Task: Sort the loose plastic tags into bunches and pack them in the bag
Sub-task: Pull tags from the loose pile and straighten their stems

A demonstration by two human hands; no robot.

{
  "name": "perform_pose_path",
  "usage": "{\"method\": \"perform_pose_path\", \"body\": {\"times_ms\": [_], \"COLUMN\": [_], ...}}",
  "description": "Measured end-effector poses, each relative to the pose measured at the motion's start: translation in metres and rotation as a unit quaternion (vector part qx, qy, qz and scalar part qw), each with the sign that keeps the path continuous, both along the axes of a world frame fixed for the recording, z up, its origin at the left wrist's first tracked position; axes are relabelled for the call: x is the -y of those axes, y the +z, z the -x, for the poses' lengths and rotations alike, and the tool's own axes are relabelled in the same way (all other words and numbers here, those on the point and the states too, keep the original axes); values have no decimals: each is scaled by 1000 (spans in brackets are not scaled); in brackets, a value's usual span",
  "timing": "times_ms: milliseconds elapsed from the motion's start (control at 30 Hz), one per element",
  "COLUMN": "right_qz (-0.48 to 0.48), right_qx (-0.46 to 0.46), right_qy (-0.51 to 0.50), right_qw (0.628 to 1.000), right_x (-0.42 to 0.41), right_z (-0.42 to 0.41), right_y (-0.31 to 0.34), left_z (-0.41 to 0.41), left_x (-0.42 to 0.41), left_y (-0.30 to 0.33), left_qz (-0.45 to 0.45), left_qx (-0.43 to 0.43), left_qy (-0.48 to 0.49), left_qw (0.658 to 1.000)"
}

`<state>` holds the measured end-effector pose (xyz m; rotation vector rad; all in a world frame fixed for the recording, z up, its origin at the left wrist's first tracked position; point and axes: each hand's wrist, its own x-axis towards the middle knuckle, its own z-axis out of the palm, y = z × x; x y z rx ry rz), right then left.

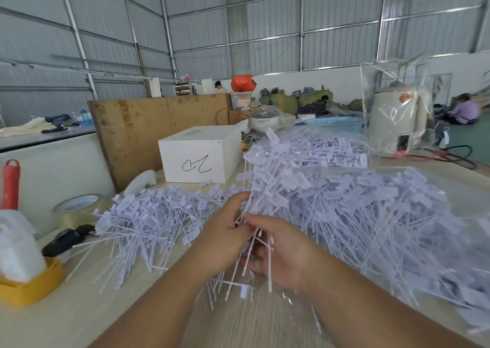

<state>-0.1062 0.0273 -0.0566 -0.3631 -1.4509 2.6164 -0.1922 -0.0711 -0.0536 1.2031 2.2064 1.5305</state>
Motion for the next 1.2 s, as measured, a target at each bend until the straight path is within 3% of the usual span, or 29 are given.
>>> {"method": "perform_pose_path", "body": {"times_ms": [233, 367, 533, 700, 833, 933, 1200], "right_qz": [-50, -38, -8, -5, -7, -5, -12], "right_qx": [19, 28, 14, 19, 21, 30, 49], "right_qy": [-37, -34, -49, -87, -100, -106, -108], "right_qw": [998, 998, 999, 996, 995, 994, 993], "right_x": [3, 1, -5, -10, -12, -13, -12], "right_z": [2, 3, 4, 7, 8, 8, 5], "right_y": [0, -3, -6, -8, -6, -4, 0], "left_z": [2, -1, 1, 4, 7, 11, 12], "left_x": [8, 9, 14, 20, 30, 36, 46], "left_y": [2, 7, 12, 21, 29, 34, 39], "left_qz": [51, 95, 116, 135, 86, 81, 281], "left_qx": [49, -12, -26, -140, -105, -68, -61], "left_qy": [-64, -75, -110, -72, -42, -86, -217], "left_qw": [995, 993, 987, 978, 990, 991, 933]}}
